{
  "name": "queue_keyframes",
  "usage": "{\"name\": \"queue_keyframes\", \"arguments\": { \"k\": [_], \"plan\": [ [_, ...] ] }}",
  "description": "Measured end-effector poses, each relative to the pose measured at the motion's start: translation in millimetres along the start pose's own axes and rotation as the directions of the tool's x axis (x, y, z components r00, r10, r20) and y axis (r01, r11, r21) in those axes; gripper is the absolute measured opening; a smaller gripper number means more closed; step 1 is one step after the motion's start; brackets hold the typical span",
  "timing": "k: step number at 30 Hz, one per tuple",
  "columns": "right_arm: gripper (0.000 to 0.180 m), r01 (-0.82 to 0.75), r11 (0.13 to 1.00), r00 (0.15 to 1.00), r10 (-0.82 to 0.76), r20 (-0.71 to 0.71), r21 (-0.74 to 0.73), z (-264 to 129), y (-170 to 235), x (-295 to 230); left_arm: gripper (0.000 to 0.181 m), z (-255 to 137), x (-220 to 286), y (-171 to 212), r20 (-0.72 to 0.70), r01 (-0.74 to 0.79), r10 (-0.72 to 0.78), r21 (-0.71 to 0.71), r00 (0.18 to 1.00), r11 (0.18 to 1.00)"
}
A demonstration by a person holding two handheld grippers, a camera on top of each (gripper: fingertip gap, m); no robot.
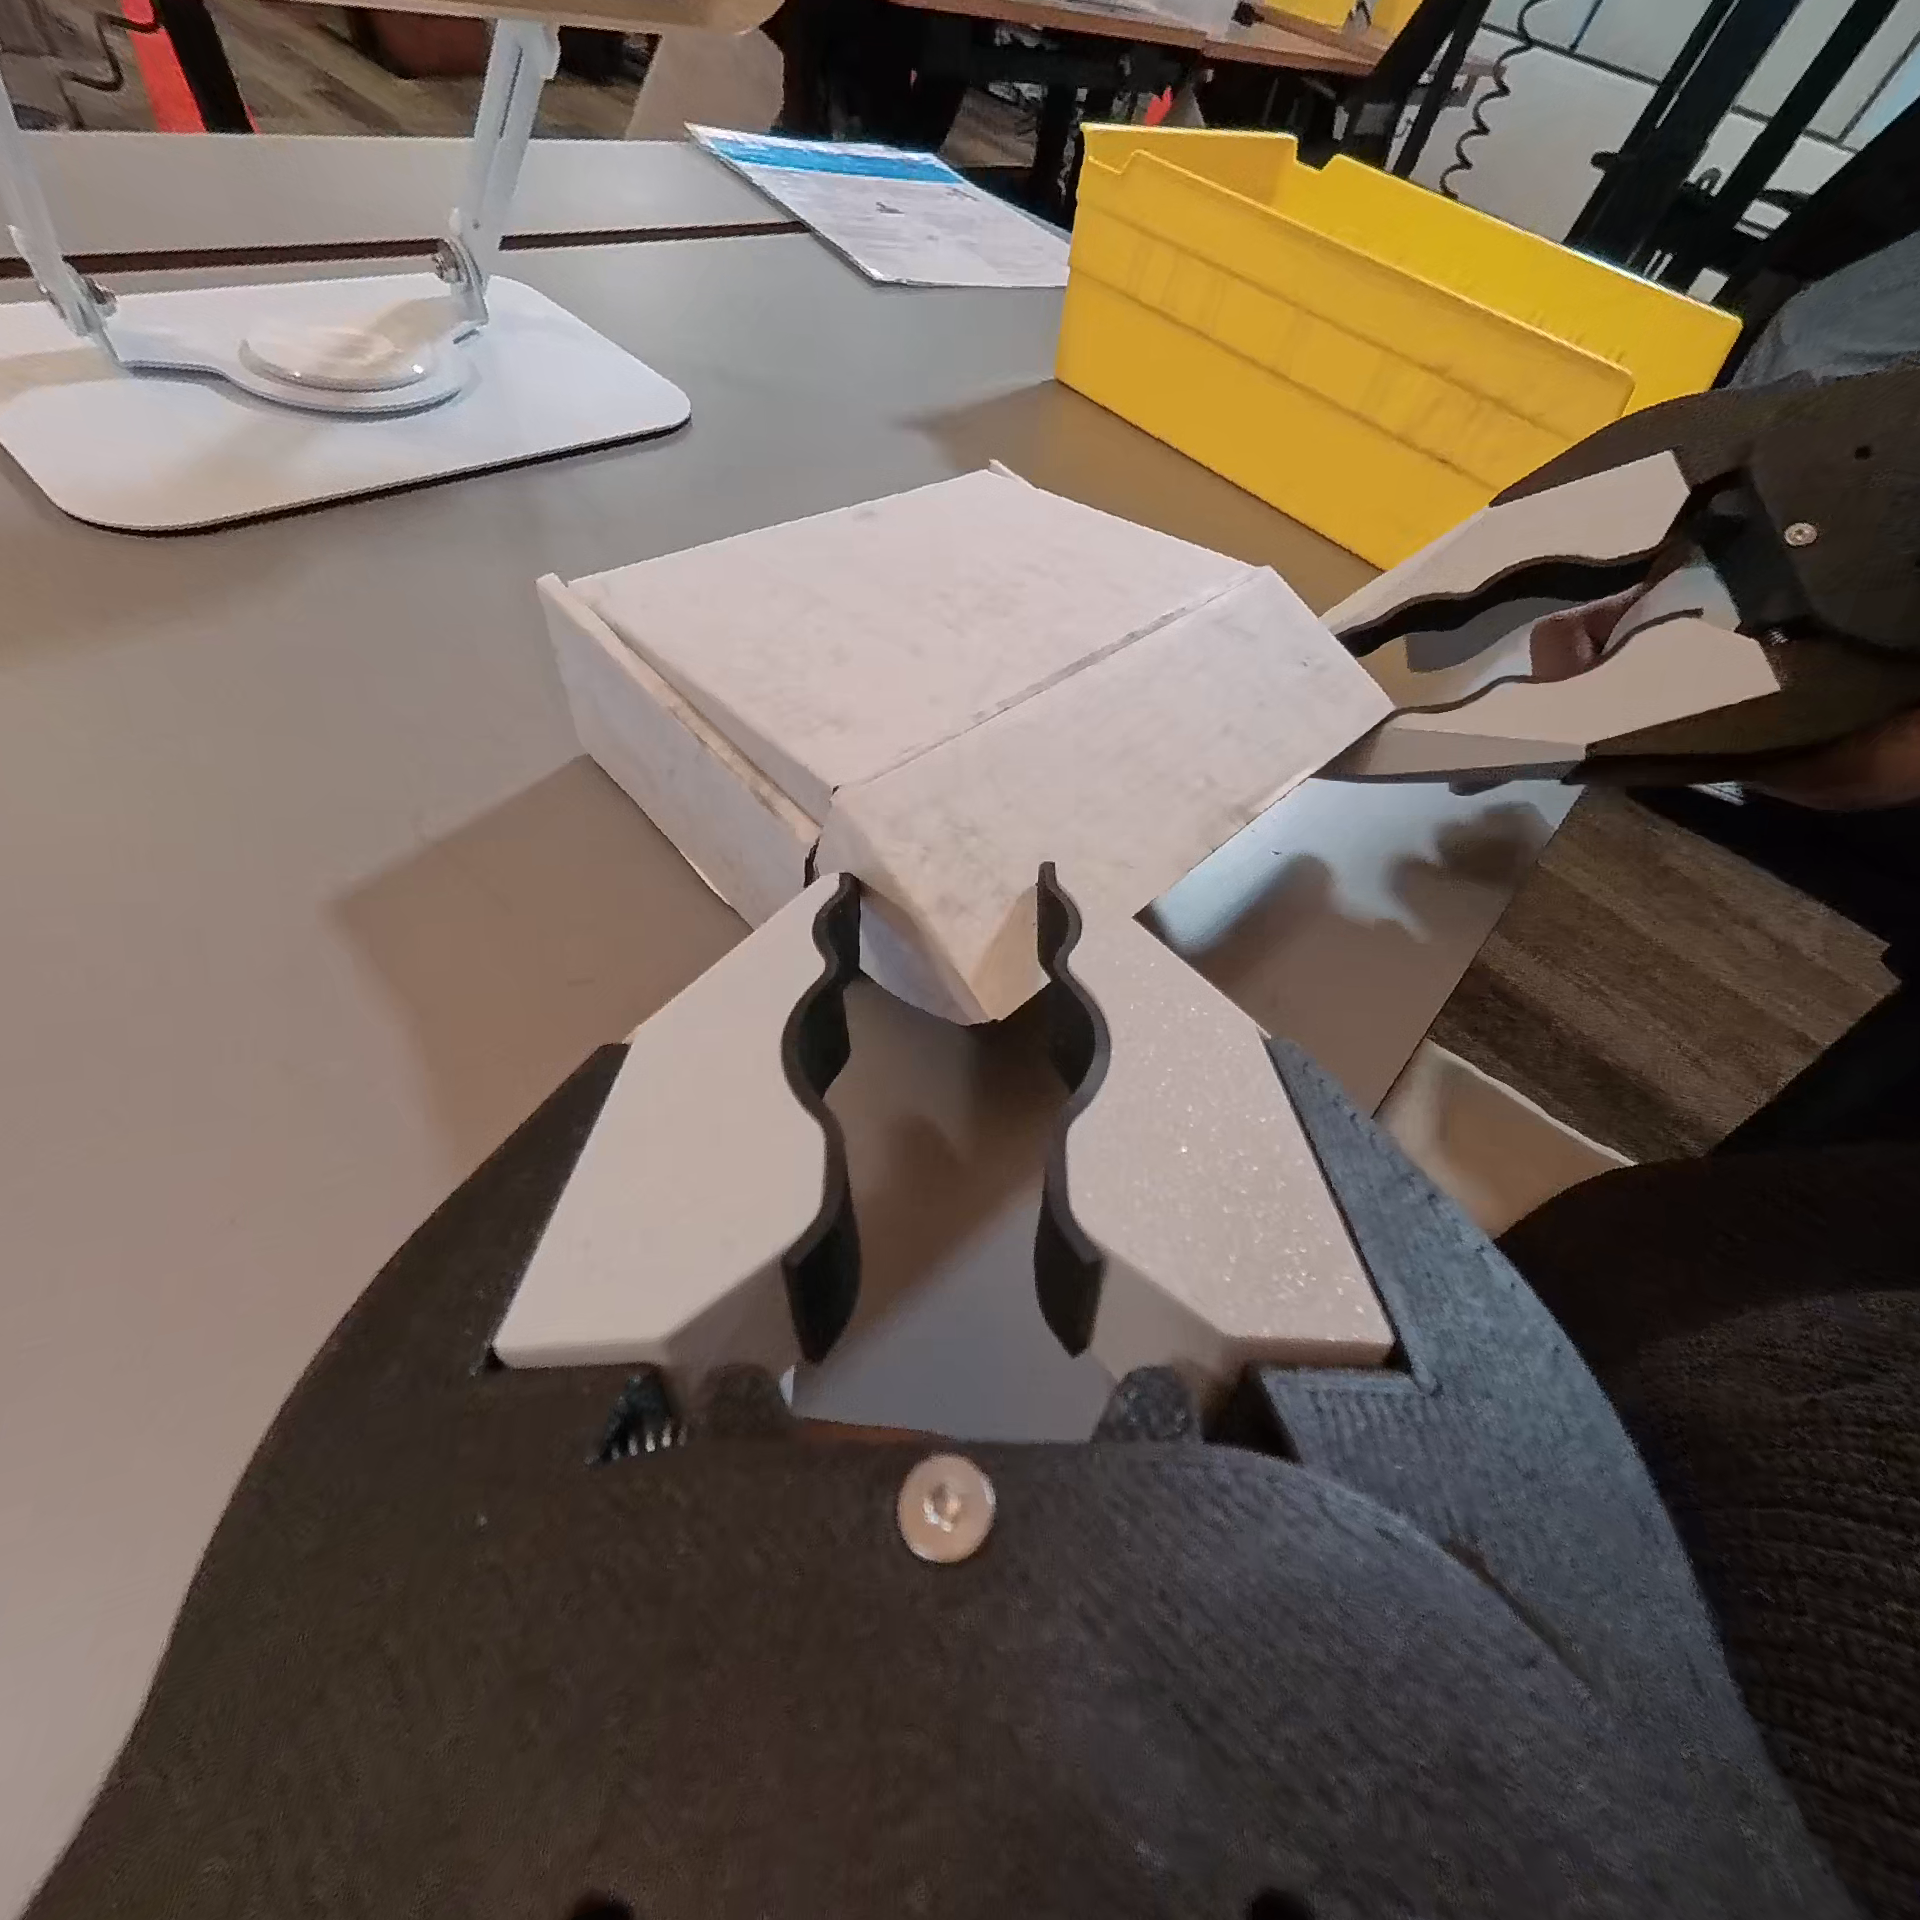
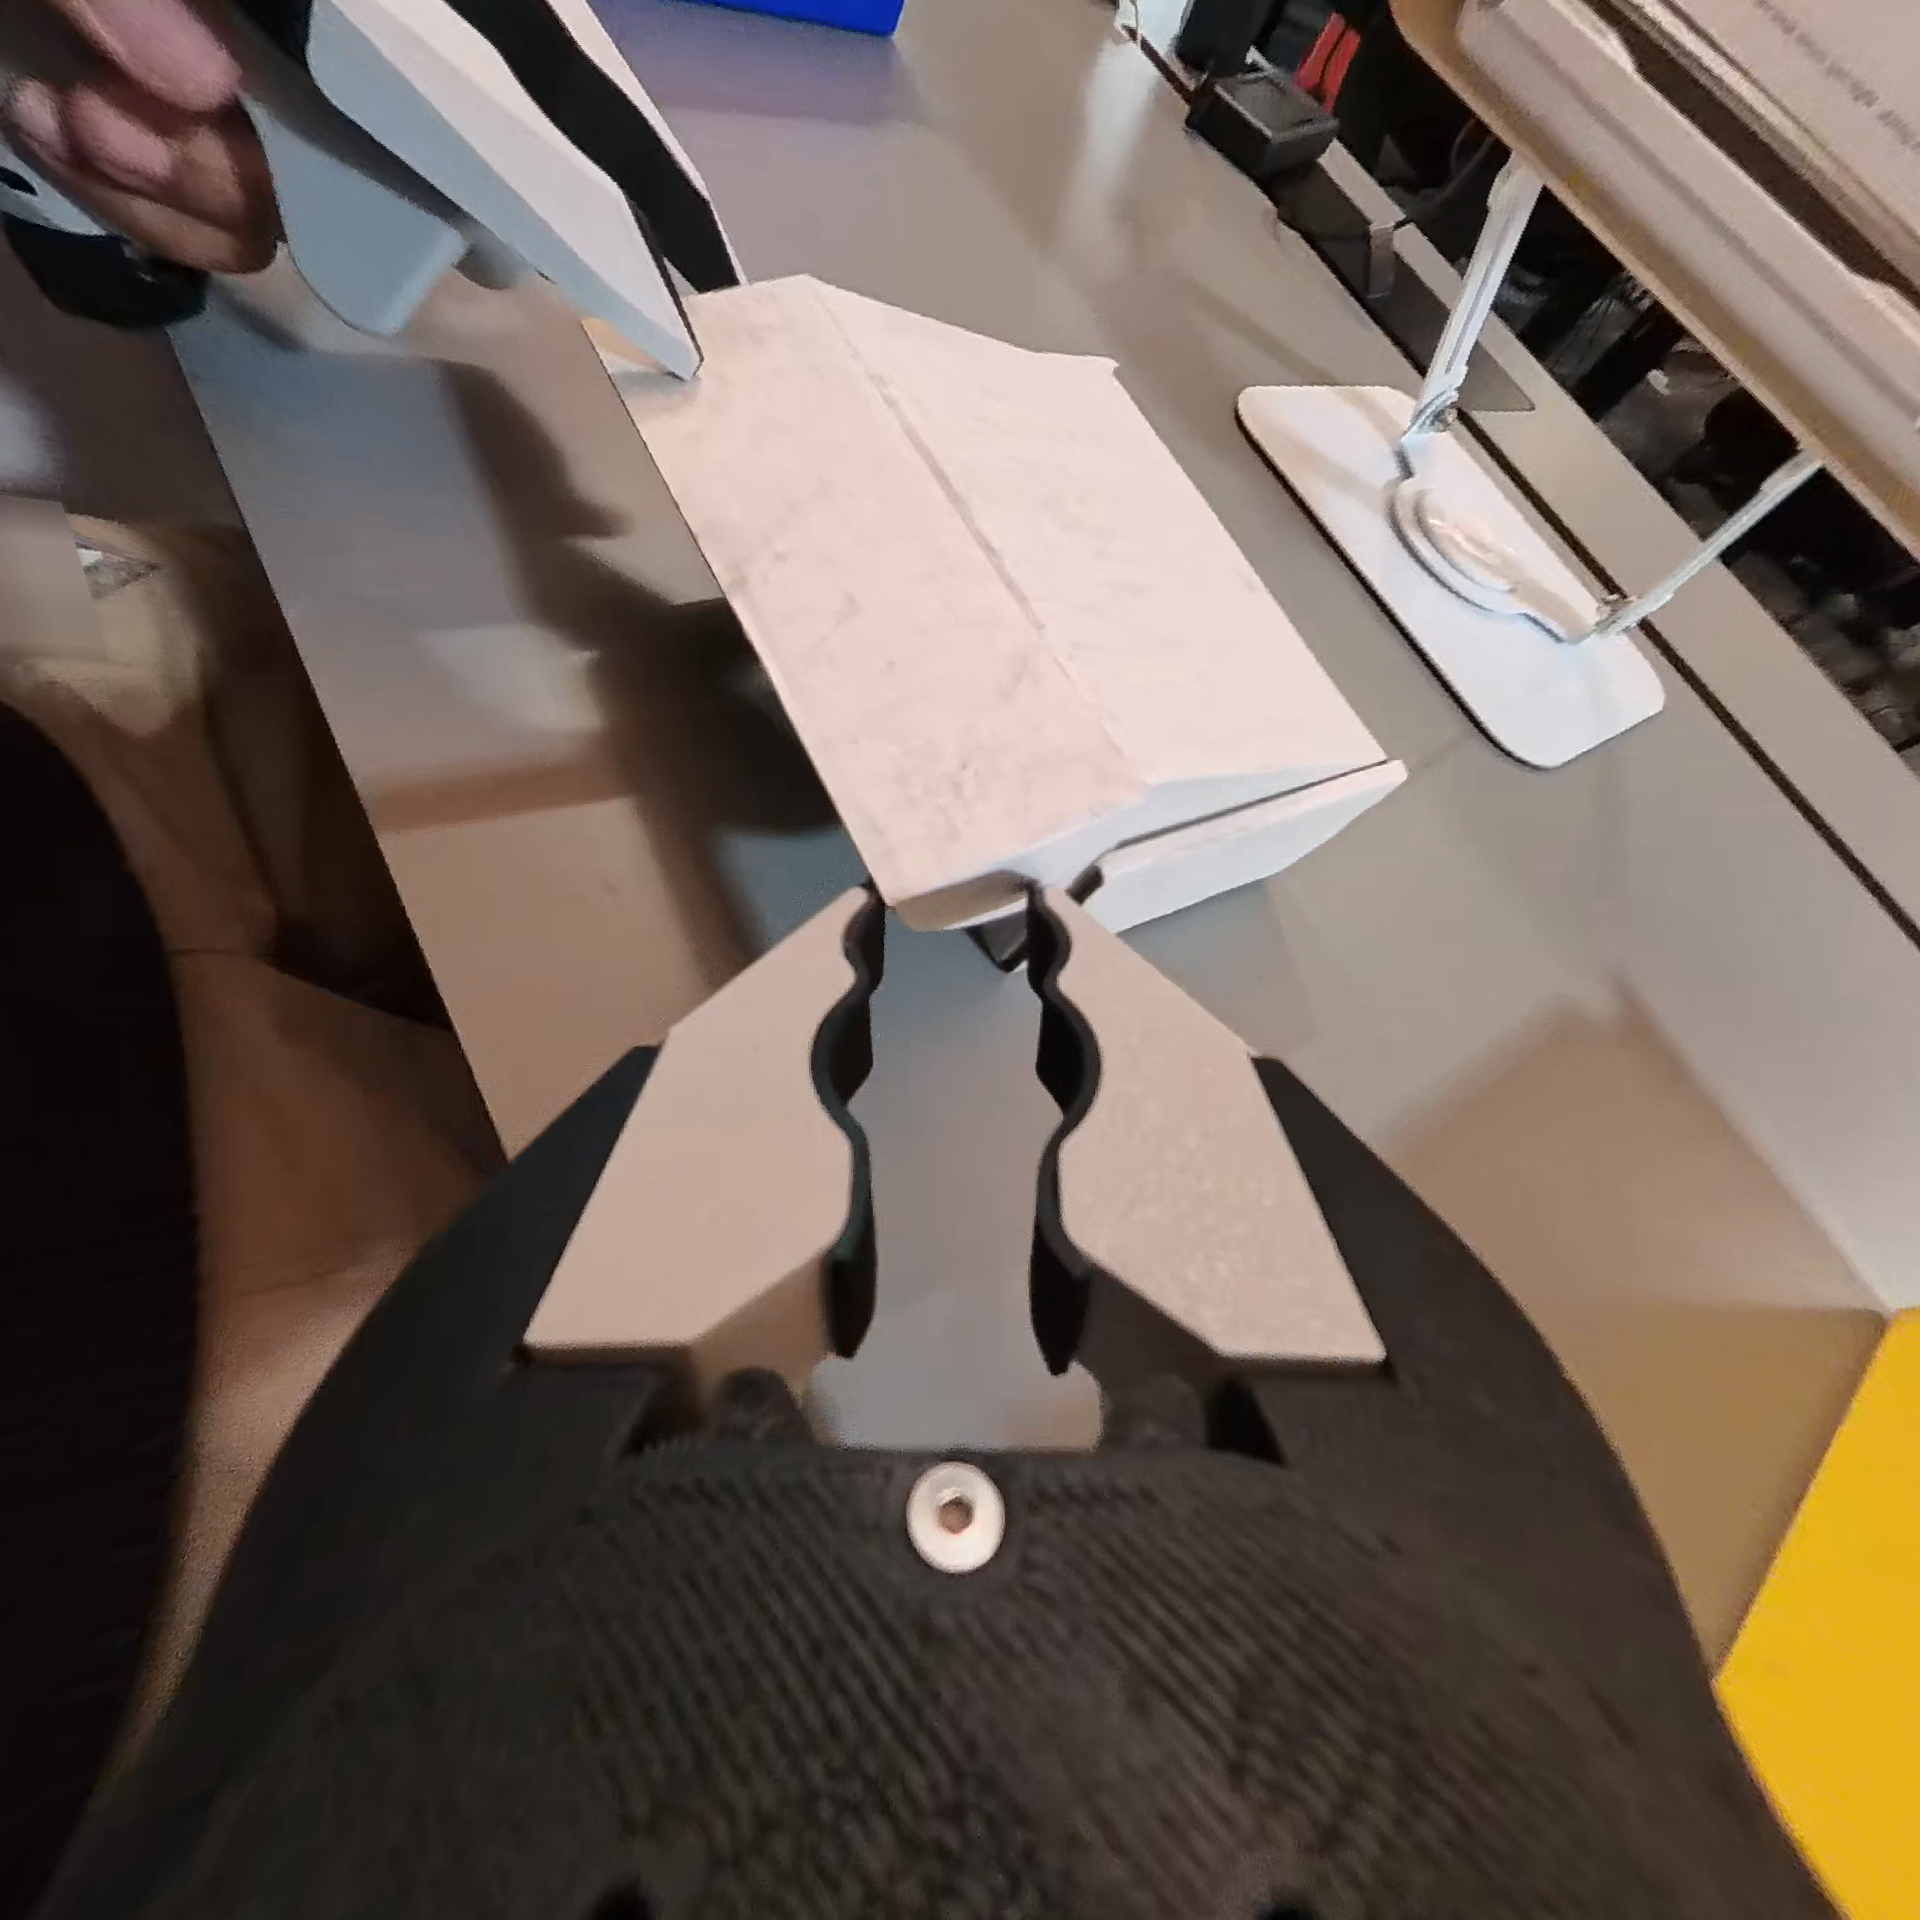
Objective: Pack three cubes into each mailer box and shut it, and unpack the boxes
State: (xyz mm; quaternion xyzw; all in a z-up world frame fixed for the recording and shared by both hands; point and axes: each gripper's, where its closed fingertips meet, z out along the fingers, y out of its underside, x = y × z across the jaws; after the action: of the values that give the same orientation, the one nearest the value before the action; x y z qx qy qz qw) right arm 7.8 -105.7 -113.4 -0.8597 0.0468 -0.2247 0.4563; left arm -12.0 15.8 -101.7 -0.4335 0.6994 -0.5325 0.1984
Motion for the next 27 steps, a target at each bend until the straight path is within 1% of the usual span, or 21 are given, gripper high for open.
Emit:
{"name": "queue_keyframes", "arguments": {
  "k": [4, 6, 9, 11, 16, 24, 27],
  "plan": [
    [0.020, -0.031, 0.999, 0.999, 0.031, 0.009, -0.018, -1, 2, 0, 0.033, 0, 1, -1, 0.004, -0.014, 0.014, 0.004, 1.000, 1.000],
    [0.015, -0.020, 0.999, 1.000, 0.020, 0.008, -0.028, -1, 2, 0, 0.033, 0, 2, -1, 0.004, -0.020, 0.020, 0.006, 1.000, 1.000],
    [0.013, 0.004, 0.999, 1.000, -0.003, 0.013, -0.053, 0, 6, -3, 0.033, 0, 2, 0, 0.013, -0.035, 0.035, 0.000, 0.999, 0.999],
    [0.013, -0.003, 0.998, 1.000, 0.004, 0.015, -0.056, 1, 7, -4, 0.033, 1, 1, 1, 0.021, -0.045, 0.045, -0.006, 0.999, 0.999],
    [0.015, -0.082, 0.996, 0.995, 0.084, 0.053, -0.038, 0, 7, -4, 0.033, 2, 1, 3, 0.022, -0.040, 0.041, -0.011, 0.999, 0.999],
    [0.016, 0.020, 0.998, 1.000, -0.018, 0.026, -0.064, 0, 8, -7, 0.033, 4, 0, 7, 0.035, -0.022, 0.023, -0.033, 0.999, 0.999],
    [0.026, -0.004, 0.998, 0.999, 0.007, 0.038, -0.068, 1, 9, -10, 0.033, 5, 1, 8, 0.032, -0.019, 0.020, -0.035, 0.999, 0.999]
  ]
}}
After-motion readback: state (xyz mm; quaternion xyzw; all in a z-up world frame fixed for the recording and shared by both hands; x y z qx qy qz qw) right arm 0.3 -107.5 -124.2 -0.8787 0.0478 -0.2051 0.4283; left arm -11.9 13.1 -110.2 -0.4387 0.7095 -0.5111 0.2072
